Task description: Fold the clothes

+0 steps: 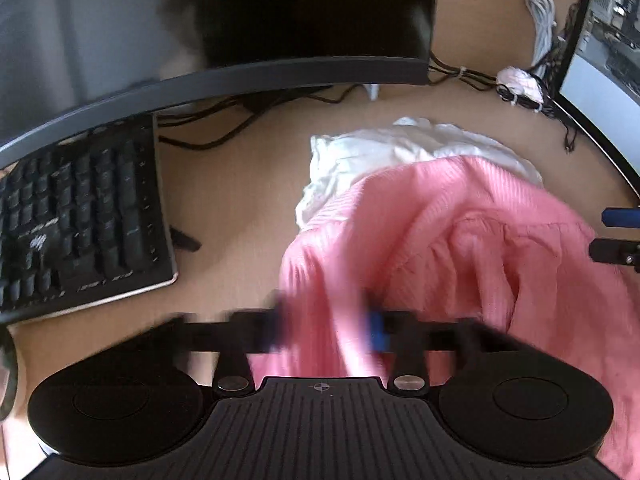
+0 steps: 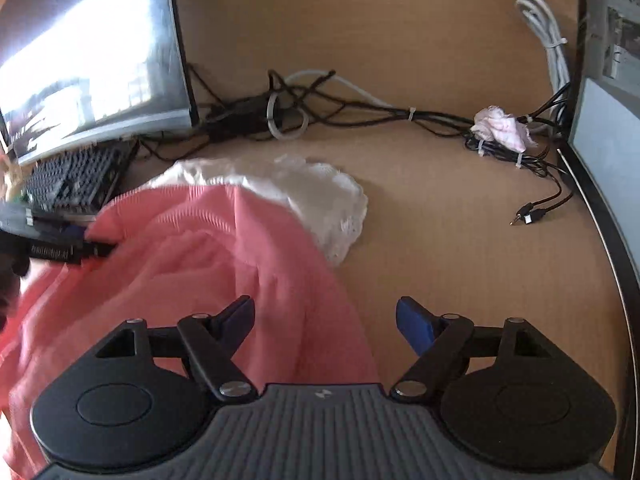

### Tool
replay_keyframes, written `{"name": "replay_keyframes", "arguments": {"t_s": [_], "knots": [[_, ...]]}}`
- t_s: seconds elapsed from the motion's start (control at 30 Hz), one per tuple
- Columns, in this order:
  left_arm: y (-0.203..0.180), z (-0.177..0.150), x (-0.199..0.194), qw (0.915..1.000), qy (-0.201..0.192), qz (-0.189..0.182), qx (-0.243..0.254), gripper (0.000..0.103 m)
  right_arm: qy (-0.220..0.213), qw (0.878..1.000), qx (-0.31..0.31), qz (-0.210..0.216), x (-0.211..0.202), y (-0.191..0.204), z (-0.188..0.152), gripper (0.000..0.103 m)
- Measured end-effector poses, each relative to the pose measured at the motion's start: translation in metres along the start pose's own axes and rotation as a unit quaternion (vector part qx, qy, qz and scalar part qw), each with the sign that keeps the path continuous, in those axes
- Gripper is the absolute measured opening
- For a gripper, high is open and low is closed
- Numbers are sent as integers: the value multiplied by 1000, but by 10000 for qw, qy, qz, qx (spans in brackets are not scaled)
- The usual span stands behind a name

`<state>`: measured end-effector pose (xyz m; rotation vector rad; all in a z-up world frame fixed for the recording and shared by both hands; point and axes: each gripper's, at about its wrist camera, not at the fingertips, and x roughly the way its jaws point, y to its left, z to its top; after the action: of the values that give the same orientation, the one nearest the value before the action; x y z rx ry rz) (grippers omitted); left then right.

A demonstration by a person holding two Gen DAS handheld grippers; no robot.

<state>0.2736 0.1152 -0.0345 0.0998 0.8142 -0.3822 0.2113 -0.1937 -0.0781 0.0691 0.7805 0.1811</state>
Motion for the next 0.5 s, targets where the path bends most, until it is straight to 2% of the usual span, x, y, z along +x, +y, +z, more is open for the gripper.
{"name": "replay_keyframes", "arguments": {"t_s": [0.17, 0.33, 0.43, 0.5], "knots": [[-23, 15, -38, 9977, -515, -321, 310, 6, 14, 9999, -4, 106, -1, 8, -7, 79], [-47, 30, -76, 9907, -1028, -641, 619, 6, -75, 9999, 114, 70, -2, 9, -10, 79], [-56, 6, -77, 9913, -668, -855, 741, 6, -210, 9997, 104, 56, 1, 8, -4, 79], [-62, -12, -76, 9908, -396, -999, 818, 6, -234, 9996, -124, 48, 10, 11, 2, 77]]}}
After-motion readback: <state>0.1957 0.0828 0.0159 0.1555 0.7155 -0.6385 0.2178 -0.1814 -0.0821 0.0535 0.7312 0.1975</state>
